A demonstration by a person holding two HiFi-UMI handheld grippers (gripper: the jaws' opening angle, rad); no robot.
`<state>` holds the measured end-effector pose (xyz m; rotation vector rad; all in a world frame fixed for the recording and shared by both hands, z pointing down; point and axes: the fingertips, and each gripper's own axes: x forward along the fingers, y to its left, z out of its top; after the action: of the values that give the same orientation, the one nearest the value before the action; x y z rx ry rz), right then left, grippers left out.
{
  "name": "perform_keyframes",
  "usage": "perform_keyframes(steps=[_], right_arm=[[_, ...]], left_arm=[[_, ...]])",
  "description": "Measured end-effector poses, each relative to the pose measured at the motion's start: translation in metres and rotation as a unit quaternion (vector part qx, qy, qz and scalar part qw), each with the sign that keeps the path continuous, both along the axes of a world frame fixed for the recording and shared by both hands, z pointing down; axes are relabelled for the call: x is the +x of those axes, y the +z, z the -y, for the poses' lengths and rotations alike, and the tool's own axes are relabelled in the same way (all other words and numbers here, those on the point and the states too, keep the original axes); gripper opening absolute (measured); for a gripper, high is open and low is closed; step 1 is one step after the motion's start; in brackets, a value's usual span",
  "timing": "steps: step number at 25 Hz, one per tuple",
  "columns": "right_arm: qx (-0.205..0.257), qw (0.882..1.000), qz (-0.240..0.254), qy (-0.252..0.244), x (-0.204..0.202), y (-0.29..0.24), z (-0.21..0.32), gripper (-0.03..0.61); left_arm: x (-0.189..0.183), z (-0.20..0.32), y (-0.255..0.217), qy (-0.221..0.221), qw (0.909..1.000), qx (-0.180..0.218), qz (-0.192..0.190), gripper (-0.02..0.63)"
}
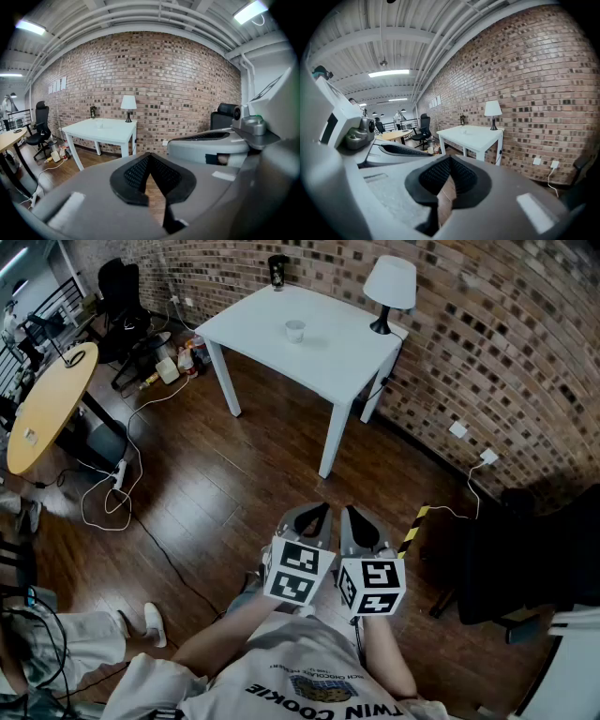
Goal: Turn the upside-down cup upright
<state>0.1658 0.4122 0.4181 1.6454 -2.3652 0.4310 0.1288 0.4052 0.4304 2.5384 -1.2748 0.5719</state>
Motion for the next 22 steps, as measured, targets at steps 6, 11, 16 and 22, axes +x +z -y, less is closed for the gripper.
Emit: perform_keyframes(steps=[6, 11, 16, 22], right_arm=[[0.013, 1.000, -0.009, -0.023, -0.028, 0.004, 0.051, 0.003], [0.012, 0.999, -0.019, -0.032, -0.056, 0.008, 0.112, 0.003], [0.011, 0.999, -0.020, -0.034, -0.094, -0.001, 0.181, 0.003], [0.021, 0.999, -0.032, -0.026, -0.132, -0.009, 0.257, 0.003]], left_arm=[[-0.030, 0.052, 0.007, -0.024, 0.9997, 0.005, -0.003, 0.002], [-0.058, 0.112, 0.009, -0.033, 0.9994, 0.003, -0.014, 0.002], [-0.093, 0.183, 0.000, -0.030, 0.9993, 0.000, -0.022, 0.002], [-0.132, 0.256, -0.006, -0.028, 0.9990, 0.000, -0.033, 0.002]])
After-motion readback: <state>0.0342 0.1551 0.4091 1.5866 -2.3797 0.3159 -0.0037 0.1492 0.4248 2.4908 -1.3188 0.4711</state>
